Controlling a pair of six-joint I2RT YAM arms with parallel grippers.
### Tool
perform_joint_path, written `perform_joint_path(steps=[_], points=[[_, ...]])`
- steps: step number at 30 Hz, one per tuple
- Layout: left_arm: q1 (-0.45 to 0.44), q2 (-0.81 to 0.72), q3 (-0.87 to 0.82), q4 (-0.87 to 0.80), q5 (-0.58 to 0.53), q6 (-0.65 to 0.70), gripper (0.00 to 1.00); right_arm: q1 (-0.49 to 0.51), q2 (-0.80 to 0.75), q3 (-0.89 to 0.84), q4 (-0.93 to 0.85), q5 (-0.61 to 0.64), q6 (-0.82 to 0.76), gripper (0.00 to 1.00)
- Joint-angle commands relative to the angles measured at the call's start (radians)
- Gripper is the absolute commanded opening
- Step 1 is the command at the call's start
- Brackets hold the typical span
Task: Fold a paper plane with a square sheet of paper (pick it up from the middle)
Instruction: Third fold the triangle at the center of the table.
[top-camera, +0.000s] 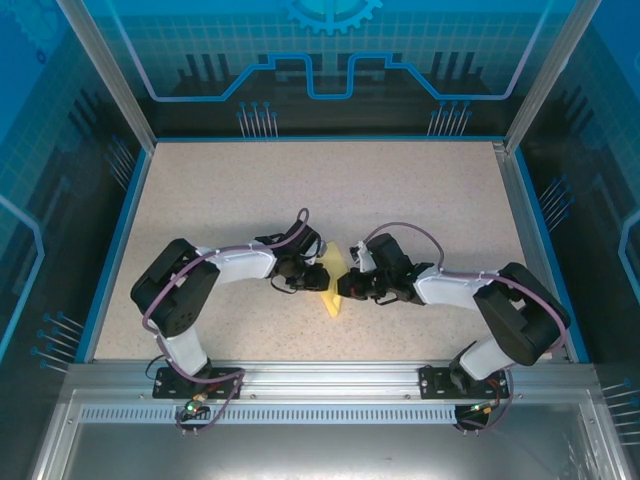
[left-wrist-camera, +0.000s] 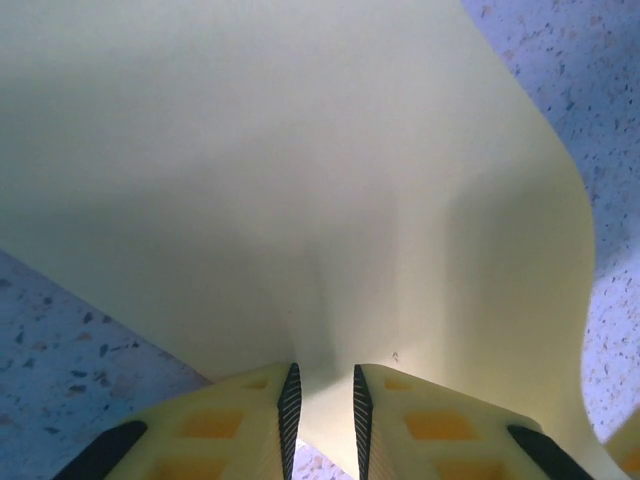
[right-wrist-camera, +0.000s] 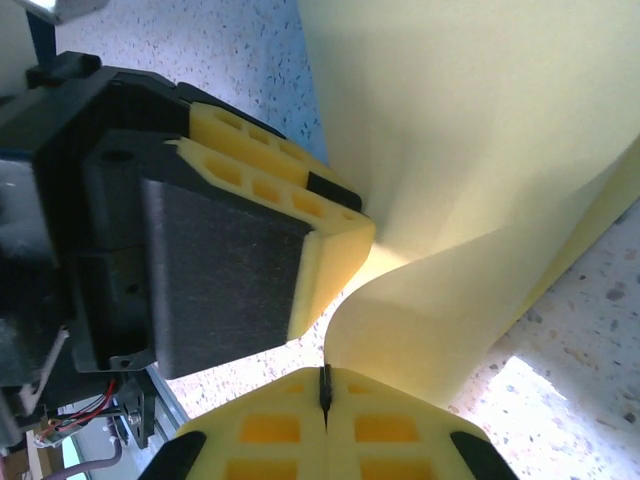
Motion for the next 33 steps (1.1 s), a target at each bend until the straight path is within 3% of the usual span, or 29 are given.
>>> perform_joint_path(steps=[1, 9, 19, 33], points=[[0.025, -0.036, -0.028, -0.004, 0.062, 0.008, 0.25, 0.014, 0.031, 0.034, 0.022, -0.010, -0.016, 0.02], [0.082, -0.087, -0.034, 0.024, 0.150, -0.008, 0.25, 0.016, 0.085, 0.060, 0.023, -0.011, -0.019, 0.02], [0.128, -0.031, 0.053, -0.049, 0.082, 0.047, 0.25, 0.017, 0.106, 0.079, 0.016, -0.015, -0.019, 0.02], [0.131, 0.094, 0.106, -0.035, 0.095, 0.054, 0.25, 0.019, 0.119, 0.091, 0.009, 0.000, -0.011, 0.02]])
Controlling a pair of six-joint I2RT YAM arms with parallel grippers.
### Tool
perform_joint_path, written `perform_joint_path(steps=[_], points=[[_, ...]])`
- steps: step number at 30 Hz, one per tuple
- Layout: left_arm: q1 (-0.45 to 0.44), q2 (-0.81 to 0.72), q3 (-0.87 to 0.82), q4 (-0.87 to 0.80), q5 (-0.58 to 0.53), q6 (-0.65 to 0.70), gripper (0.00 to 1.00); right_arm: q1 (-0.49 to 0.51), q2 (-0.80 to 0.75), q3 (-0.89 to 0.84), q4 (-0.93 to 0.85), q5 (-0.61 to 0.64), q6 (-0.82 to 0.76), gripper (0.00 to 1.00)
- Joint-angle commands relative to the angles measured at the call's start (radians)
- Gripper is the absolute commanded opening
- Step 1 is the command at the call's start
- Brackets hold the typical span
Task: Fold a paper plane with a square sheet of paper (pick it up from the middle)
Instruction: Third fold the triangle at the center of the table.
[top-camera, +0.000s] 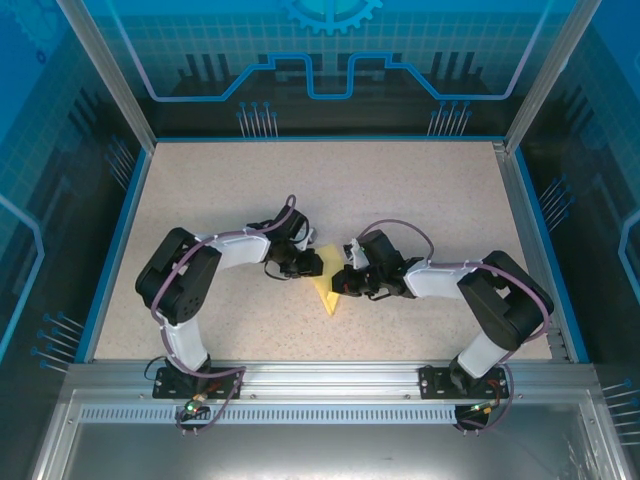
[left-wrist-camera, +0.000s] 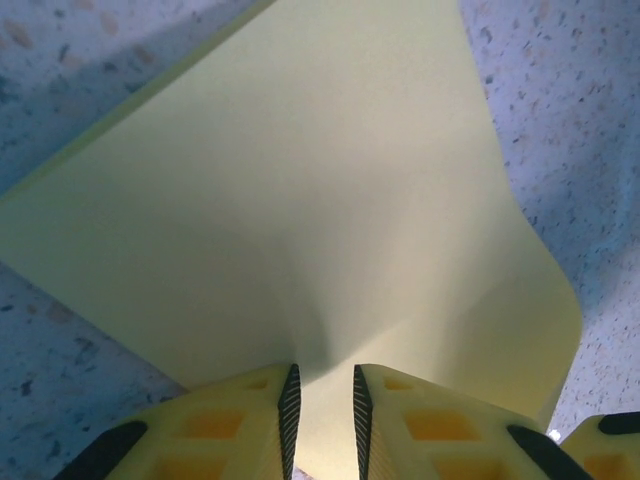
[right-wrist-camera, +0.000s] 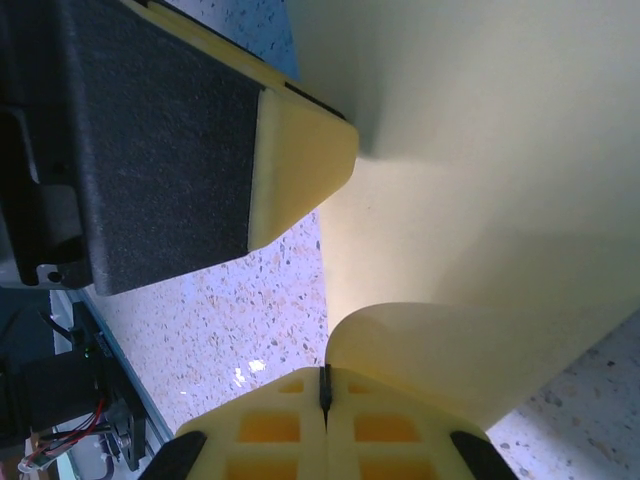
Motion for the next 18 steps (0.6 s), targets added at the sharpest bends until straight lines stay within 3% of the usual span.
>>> perform_joint_path(steps=[1, 18], points=[[0.007, 0.023, 0.023, -0.017, 0.006, 0.027, 0.25, 0.014, 0.025, 0.027, -0.002, 0.000, -0.007, 0.02], [0.008, 0.027, -0.010, 0.007, 0.016, 0.018, 0.25, 0.037, 0.105, 0.083, -0.026, 0.032, -0.004, 0.03]])
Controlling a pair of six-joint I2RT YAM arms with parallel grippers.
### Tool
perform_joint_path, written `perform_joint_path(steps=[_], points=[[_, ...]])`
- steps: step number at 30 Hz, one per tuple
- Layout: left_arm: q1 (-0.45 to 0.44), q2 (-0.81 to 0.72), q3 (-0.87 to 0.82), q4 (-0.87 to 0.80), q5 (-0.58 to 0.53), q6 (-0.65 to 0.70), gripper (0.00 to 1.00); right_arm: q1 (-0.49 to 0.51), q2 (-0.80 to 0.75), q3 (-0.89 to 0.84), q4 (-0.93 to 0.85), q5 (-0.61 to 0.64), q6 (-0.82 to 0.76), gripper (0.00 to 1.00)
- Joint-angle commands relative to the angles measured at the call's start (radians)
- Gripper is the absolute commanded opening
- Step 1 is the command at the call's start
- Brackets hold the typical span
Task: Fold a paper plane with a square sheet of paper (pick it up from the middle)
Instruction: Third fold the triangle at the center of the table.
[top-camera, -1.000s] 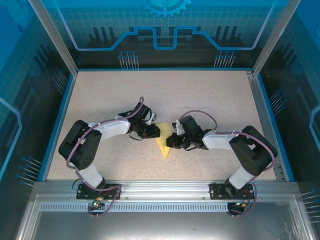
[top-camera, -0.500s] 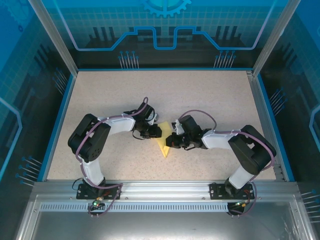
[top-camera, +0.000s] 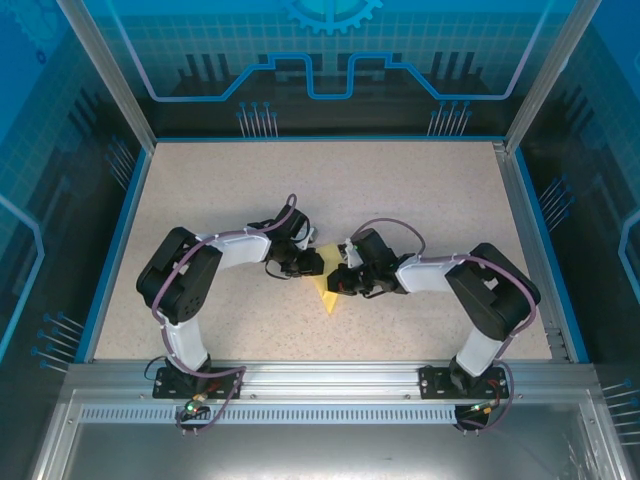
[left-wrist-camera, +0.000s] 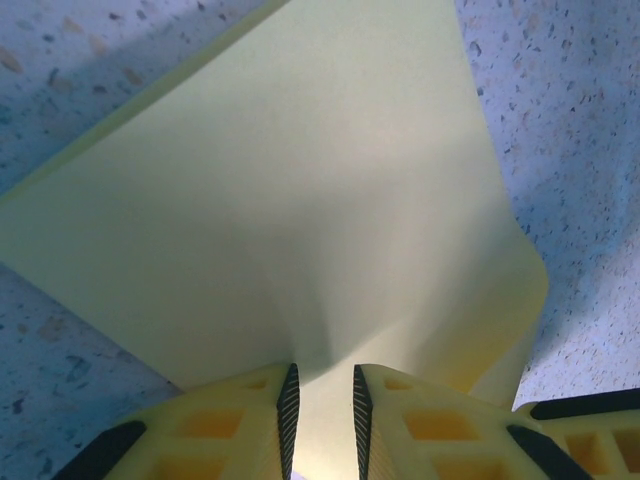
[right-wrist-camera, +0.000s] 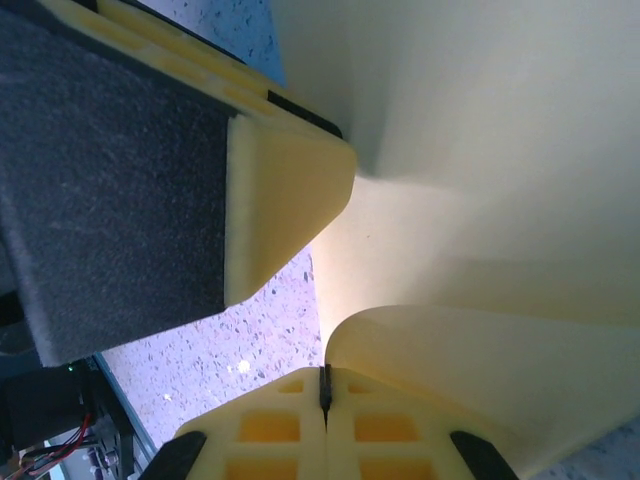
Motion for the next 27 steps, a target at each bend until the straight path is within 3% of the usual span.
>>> perform_joint_path(steps=[1, 27], points=[[0.007, 0.021, -0.014, 0.000, 0.016, 0.018, 0.25, 0.020, 0.024, 0.023, -0.017, 0.023, -0.003, 0.03], [0.009, 0.033, -0.018, 0.011, 0.029, 0.017, 0.25, 0.042, 0.066, 0.068, -0.099, 0.086, -0.032, 0.06]])
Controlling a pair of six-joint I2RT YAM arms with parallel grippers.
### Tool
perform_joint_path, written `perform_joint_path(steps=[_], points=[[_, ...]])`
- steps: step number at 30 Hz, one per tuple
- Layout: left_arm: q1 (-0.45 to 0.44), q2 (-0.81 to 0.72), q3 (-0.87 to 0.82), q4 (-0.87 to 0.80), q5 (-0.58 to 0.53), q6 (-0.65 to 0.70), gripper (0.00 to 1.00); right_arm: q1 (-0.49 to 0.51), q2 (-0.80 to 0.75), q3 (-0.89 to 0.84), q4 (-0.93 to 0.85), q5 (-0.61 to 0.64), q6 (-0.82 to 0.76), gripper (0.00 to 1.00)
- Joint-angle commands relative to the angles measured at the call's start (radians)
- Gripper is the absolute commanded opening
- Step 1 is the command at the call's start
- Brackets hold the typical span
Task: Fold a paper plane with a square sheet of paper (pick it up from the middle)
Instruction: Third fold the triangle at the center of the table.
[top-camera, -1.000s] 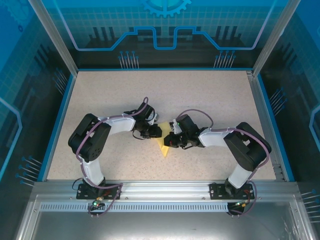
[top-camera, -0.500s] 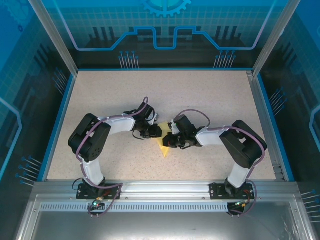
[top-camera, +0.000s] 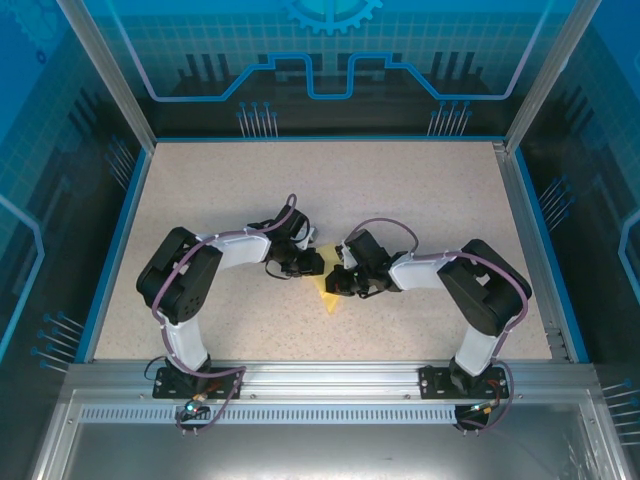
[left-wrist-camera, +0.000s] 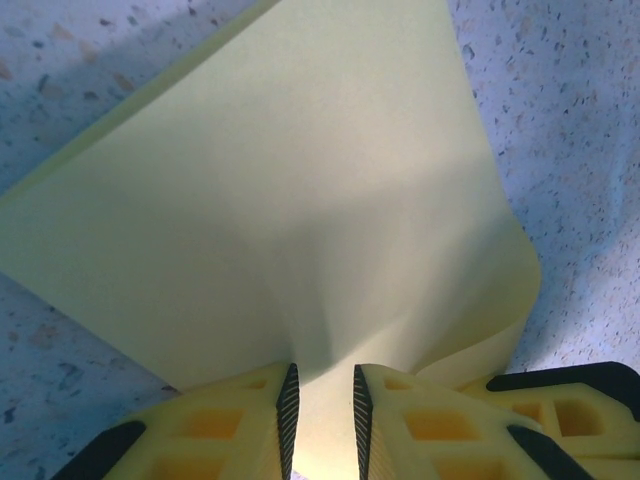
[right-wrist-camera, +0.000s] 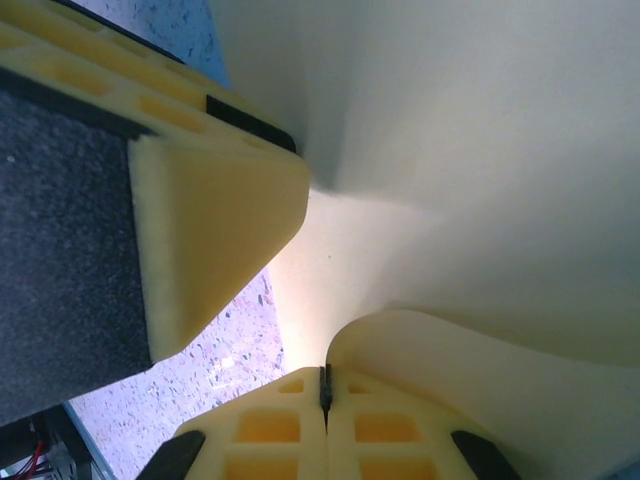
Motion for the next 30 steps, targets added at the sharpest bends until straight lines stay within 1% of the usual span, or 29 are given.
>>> perform_joint_path(steps=[1, 8, 10, 11, 14, 21, 30], points=[[0.008, 0.031, -0.013, -0.005, 0.022, 0.017, 0.26, 0.019, 0.021, 0.022, -0.040, 0.021, -0.022, 0.06], [0.008, 0.037, -0.012, -0.006, 0.024, 0.020, 0.25, 0.022, 0.027, 0.029, -0.057, 0.029, -0.032, 0.07], [0.008, 0.038, -0.011, -0.006, 0.025, 0.020, 0.25, 0.023, 0.027, 0.028, -0.060, 0.029, -0.031, 0.10], [0.009, 0.040, -0.011, -0.005, 0.025, 0.019, 0.25, 0.023, 0.027, 0.027, -0.058, 0.029, -0.031, 0.12], [0.007, 0.043, -0.011, -0.002, 0.030, 0.019, 0.25, 0.026, 0.023, 0.027, -0.062, 0.032, -0.032, 0.22], [0.008, 0.046, -0.009, 0.004, 0.042, 0.016, 0.25, 0.025, 0.027, 0.028, -0.057, 0.025, -0.032, 0.36], [0.009, 0.014, -0.009, 0.003, 0.049, 0.009, 0.25, 0.027, 0.029, 0.020, -0.056, 0.023, -0.034, 0.38]])
